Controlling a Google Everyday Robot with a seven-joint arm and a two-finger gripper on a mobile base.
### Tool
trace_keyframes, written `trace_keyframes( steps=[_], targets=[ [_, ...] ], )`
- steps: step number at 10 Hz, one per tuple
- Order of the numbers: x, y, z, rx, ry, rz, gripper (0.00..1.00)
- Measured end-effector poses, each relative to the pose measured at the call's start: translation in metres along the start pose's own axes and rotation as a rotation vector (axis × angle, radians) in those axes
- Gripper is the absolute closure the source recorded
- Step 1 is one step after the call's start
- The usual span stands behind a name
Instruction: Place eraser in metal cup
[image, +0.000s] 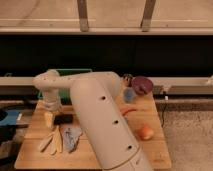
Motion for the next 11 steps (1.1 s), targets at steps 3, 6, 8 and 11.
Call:
trace_keyframes(
  steps=[3,6,8,11],
  targets=[
    [0.0002,-0.0013,-0.0011,-0.004,-0.007,0.002,0.20],
    [0.0009,-0.0016,-0.0017,0.001,-0.007,0.000,0.33],
    [0.0014,0.0025,0.0008,0.023,0.009,-0.008,0.54],
    [0.0026,0.0017,0.0004,0.029,0.009,-0.007,0.84]
  ],
)
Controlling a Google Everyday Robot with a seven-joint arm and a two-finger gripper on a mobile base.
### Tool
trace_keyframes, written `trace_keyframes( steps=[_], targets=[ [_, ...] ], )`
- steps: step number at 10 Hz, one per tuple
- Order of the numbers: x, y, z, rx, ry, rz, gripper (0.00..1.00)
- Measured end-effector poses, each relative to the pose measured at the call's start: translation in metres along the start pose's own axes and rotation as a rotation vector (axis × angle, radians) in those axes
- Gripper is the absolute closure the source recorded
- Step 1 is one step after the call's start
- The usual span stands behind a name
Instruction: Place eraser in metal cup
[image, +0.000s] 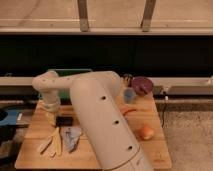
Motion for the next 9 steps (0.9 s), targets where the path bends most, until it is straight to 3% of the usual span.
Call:
trace_keyframes(
  steps=[2,5,8,9],
  targets=[
    [-0.001,0.001,-0.001,0.004,-0.002,0.001,0.99],
    [0.002,-0.003,-0.019,0.037,-0.024,0.019,1.00],
    [0.002,-0.007,-0.057,0.108,-0.093,0.040,1.00],
    [0.003,-0.010,-0.077,0.139,-0.154,0.064,1.00]
  ],
)
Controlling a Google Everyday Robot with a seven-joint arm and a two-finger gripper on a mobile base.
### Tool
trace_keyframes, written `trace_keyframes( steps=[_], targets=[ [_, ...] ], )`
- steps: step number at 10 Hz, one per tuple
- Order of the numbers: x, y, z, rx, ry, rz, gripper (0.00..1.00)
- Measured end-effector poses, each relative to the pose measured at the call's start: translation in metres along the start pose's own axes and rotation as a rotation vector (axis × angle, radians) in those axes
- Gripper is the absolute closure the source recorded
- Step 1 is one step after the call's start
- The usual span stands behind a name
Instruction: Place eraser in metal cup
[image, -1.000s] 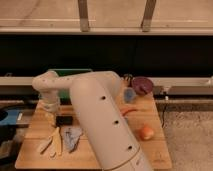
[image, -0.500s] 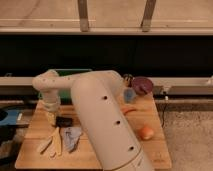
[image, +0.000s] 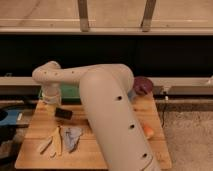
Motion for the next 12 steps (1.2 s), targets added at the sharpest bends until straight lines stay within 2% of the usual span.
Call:
trace_keyframes(
  steps=[3,4,7,9,10,11,12],
  targets=[
    [0.005,-0.021,-0.047,0.074,-0.154,0.095,1.00],
    [0.012,-0.040,-0.070,0.110,-0.214,0.145,1.00],
    [0.032,-0.088,-0.135,0.193,-0.344,0.265,1.00],
    [0.052,-0.117,-0.165,0.220,-0.406,0.347,1.00],
    [0.065,-0.132,-0.188,0.239,-0.453,0.402,1.00],
    [0.085,-0.148,-0.214,0.263,-0.507,0.468,1.00],
    [0.101,-0.155,-0.227,0.280,-0.539,0.512,1.00]
  ],
)
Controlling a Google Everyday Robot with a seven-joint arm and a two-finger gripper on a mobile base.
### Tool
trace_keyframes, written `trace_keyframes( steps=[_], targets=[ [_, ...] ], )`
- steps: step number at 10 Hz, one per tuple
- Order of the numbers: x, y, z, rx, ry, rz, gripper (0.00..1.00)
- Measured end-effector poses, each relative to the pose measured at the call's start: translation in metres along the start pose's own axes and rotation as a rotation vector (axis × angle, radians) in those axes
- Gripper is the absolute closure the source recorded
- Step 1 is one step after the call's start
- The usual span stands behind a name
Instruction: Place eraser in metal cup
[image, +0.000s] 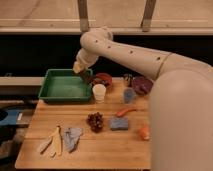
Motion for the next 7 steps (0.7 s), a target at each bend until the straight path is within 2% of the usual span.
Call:
trace_keyframes(
  steps=[2,3,4,7],
  targets=[
    [0.019,-0.037,-0.045,0.071,-0.075,0.116,1.00],
    [0.024,-0.045,-0.058,0.094,-0.089,0.138,1.00],
    [0.029,-0.049,-0.065,0.109,-0.093,0.154,1.00],
    [0.027,-0.047,-0.065,0.107,-0.095,0.152,1.00]
  ],
)
